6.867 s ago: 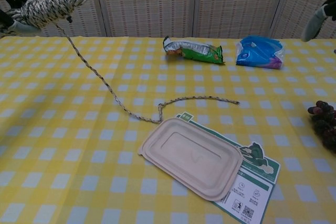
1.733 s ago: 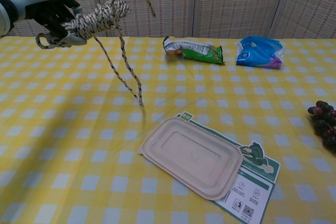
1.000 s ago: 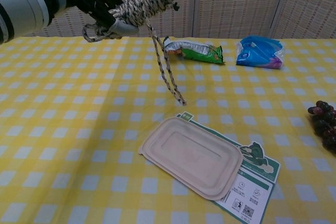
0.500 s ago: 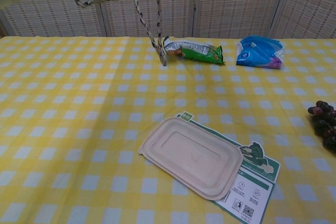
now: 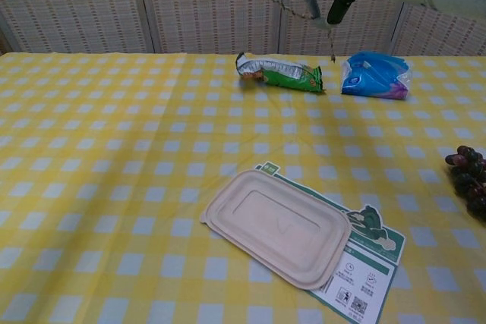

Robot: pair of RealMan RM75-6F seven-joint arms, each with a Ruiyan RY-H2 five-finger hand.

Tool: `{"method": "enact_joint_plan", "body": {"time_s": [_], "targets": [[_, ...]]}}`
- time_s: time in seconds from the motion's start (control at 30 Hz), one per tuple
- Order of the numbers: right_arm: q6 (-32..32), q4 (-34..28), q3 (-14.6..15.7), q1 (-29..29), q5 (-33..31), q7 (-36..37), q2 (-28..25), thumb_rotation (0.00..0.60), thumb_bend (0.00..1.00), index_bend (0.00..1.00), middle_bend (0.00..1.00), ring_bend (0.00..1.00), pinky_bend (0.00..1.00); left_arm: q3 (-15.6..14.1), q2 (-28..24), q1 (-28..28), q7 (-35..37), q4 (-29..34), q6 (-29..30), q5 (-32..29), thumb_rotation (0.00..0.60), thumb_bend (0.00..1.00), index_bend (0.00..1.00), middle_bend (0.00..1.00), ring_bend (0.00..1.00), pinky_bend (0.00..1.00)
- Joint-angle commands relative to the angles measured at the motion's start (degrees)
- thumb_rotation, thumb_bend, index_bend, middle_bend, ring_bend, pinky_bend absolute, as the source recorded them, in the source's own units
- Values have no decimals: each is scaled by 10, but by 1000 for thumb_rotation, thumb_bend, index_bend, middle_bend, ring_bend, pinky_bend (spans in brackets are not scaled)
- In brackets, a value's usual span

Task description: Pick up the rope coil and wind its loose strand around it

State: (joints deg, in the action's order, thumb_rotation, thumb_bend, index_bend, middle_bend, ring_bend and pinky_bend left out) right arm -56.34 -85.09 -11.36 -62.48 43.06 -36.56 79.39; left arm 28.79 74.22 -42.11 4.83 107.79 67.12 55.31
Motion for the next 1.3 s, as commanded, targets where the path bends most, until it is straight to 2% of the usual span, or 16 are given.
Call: {"method": "enact_joint_plan", "body": {"time_s": [0.03,0.5,0.7,1.03,1.3], "targets": [[6,3,13,11,17,7,4,600,448,606,355,158,214,4,-4,0,0,-6,-3,-12,600,246,773,747,573,446],[18,-33,74,39,95,-20,10,600,449,608,355,157,214,12,-11,-3,3,-45,-20,-71,600,246,773,747,574,446],[16,-80,91,40,140,-48,2,600,449,609,355,158,214,6,-4,-13,-51,-62,0,-106,600,246,774,749,581,446],[-2,-181,73,22,157,-120,-21,600,448,610,361,158,214,-27,23,-41,-203,-92,57,-147,600,246,776,753,584,446],[-29,-243,32,2,178,-151,-33,600,449,621,371,158,214,-61,53,-53,-278,-126,78,-137,600,246,777,755,584,446]]}}
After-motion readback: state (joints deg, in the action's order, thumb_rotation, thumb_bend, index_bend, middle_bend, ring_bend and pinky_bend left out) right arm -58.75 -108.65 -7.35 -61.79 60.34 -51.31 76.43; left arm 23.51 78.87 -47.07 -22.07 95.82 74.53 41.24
